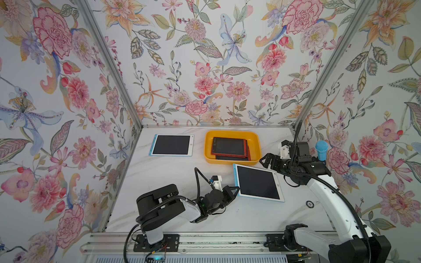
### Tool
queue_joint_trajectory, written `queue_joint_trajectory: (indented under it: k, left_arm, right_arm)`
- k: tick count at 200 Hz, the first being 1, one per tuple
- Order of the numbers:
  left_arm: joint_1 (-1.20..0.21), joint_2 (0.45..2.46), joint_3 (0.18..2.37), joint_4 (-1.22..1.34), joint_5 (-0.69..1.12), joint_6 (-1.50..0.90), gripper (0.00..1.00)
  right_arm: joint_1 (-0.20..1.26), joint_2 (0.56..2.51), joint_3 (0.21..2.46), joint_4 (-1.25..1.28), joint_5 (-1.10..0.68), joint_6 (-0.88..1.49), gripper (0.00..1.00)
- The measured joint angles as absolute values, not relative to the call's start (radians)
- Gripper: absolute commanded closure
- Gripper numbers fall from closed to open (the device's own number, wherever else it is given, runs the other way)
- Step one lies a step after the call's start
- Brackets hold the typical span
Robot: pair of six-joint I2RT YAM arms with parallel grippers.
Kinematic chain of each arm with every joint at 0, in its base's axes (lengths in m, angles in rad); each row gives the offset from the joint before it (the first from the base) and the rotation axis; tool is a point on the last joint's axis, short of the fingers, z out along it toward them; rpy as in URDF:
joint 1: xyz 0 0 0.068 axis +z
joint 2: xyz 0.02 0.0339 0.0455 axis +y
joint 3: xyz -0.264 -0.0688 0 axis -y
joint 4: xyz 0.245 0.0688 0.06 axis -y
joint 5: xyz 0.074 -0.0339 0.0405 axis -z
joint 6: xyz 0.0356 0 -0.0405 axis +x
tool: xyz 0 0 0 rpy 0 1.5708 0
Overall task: Take out the writing tablet from the storage box
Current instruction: Place the writing tablet at the center of the board.
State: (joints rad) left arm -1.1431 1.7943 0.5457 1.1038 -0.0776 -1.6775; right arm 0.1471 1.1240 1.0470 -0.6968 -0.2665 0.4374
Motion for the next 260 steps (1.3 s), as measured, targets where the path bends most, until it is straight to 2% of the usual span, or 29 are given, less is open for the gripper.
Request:
queue_joint_trajectory:
  k: [69, 122, 165, 191, 209, 229, 242, 260]
  left_arm:
    - [-1.147, 1.892, 0.616, 1.157, -0.027, -1.723, 1.0]
    - [-1.149, 1.897, 0.616, 1.143, -0.027, -1.744, 0.99]
    - [-1.167, 1.883, 0.616, 1.092, -0.029, -1.75, 0.83]
    - [-1.177, 1.88, 0.616, 1.069, -0.027, -1.759, 0.81]
    - [-1.18, 1.879, 0.616, 1.054, -0.027, -1.771, 0.74]
    - [-1.187, 1.879, 0.616, 1.04, -0.029, -1.781, 0.73]
    - [-1.192, 1.879, 0.616, 1.03, -0.029, -1.785, 0.67]
    - [-1.197, 1.878, 0.616, 1.008, -0.029, -1.794, 0.67]
  right_arm:
    - [0.133, 1.154, 1.047, -0.696, -0.274, 0.418, 0.0]
    - [0.127, 1.173, 1.047, -0.696, -0.274, 0.415, 0.0]
    - [0.127, 1.178, 1.047, -0.694, -0.278, 0.415, 0.0]
    - [0.127, 1.179, 1.047, -0.691, -0.281, 0.415, 0.0]
    - [0.127, 1.179, 1.047, -0.691, -0.281, 0.415, 0.0]
    - [0.127, 1.179, 1.047, -0.687, -0.281, 0.415, 0.0]
    - [0.127, 1.179, 1.047, -0.683, -0.282, 0.415, 0.0]
    - [0.127, 1.179, 1.046, -0.682, -0.282, 0.416, 0.0]
